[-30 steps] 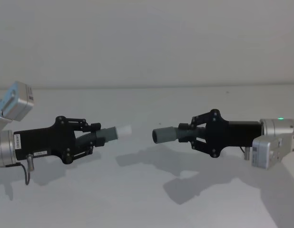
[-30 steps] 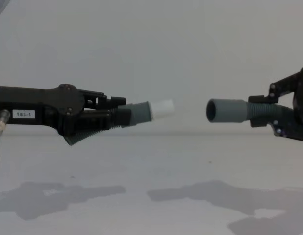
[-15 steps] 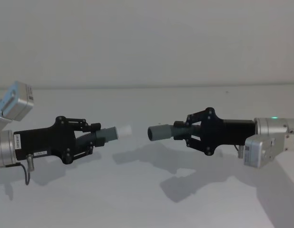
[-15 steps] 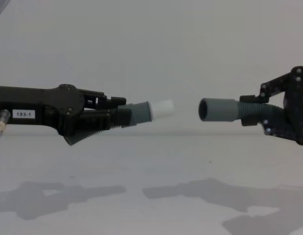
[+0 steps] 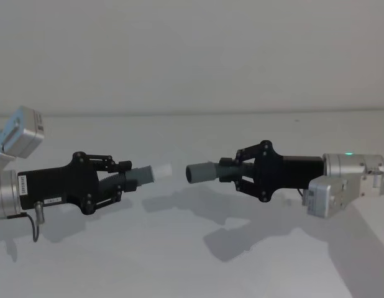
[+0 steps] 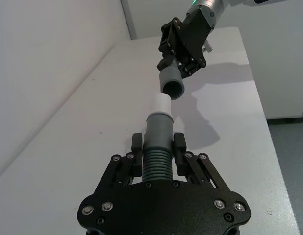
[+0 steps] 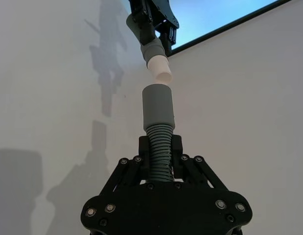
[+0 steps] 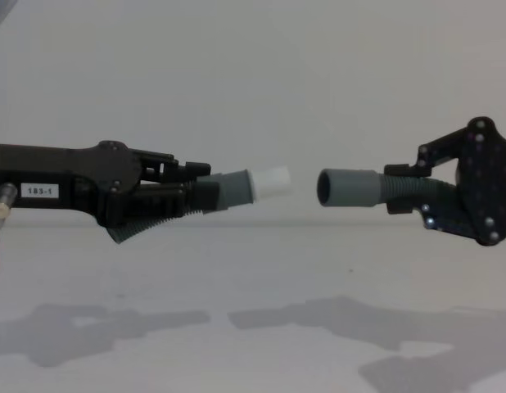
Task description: Use both hands to pick up one end of the pipe from the table, align the ends, and insert them.
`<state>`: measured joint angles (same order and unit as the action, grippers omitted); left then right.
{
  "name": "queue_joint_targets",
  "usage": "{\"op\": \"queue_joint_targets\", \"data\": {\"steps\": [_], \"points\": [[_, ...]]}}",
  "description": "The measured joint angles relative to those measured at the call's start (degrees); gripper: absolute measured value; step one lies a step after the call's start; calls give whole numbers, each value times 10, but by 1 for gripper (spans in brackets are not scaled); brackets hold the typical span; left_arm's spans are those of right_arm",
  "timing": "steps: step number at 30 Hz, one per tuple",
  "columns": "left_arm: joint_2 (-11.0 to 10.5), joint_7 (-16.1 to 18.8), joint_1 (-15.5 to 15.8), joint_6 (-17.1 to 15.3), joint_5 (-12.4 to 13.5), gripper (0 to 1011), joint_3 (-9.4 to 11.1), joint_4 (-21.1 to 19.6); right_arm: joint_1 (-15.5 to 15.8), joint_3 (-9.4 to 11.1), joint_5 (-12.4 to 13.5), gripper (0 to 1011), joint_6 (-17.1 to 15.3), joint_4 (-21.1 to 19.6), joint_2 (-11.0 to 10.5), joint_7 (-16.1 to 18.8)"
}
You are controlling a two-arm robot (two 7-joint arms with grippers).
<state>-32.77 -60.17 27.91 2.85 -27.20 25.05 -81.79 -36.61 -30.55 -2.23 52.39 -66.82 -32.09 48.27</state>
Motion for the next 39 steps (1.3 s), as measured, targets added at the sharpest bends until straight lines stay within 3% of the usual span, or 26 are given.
{"op": "queue_joint_targets", "data": {"steps": [19, 39], "points": [[0, 0, 0, 0, 0, 341, 0, 0, -25, -16, -13, 227, 10, 36, 27, -7], [0, 0, 0, 0, 0, 341, 0, 0, -38, -28, -10, 227, 15, 54, 35, -12]]}}
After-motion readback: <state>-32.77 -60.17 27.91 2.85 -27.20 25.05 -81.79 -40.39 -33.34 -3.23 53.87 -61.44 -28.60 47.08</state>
